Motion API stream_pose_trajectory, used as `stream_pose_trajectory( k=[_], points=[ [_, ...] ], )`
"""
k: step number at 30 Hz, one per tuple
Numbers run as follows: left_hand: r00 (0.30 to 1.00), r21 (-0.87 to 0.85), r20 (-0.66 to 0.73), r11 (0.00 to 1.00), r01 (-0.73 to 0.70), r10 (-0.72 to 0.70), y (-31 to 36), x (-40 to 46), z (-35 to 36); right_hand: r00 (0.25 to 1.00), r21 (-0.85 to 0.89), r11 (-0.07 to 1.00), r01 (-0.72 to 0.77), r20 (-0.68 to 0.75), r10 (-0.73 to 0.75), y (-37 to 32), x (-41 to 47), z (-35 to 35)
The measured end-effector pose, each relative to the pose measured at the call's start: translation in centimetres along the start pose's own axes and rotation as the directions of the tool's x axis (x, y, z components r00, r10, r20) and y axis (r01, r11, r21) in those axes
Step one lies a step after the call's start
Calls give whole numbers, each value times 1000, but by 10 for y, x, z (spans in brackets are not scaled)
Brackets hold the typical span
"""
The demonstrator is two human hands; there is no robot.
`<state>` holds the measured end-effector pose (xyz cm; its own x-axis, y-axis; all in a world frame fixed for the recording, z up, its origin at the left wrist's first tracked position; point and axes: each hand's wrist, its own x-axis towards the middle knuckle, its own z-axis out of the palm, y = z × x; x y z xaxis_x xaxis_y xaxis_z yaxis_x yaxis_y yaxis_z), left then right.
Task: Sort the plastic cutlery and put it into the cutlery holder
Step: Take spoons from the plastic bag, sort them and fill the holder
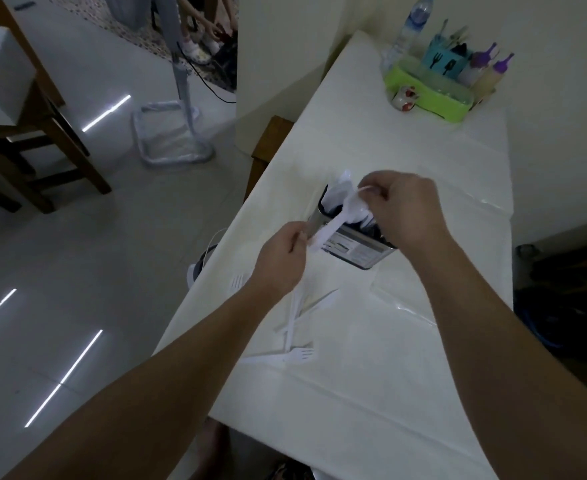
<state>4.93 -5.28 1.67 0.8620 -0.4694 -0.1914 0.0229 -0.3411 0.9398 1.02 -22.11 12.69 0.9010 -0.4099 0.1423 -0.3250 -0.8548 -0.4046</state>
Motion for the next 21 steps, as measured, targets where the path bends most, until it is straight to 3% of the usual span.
stream_pose_trajectory(
  k=[4,8,13,21],
  points=[
    [992,143,-60,982,121,-113,-19,5,-4,992,-112,993,38,-117,-51,7,24,-13],
    [994,275,-32,955,112,-108,-33,1,-4,989,-178,981,72,-115,-94,10,33,-5],
    [999,494,25,869,24,-42,-52,-5,-2,993,-195,977,91,-59,-104,12,35,15],
    [993,720,104,683,-119,63,-91,-11,-3,986,-202,976,79,-128,-107,13,40,12]
  ],
)
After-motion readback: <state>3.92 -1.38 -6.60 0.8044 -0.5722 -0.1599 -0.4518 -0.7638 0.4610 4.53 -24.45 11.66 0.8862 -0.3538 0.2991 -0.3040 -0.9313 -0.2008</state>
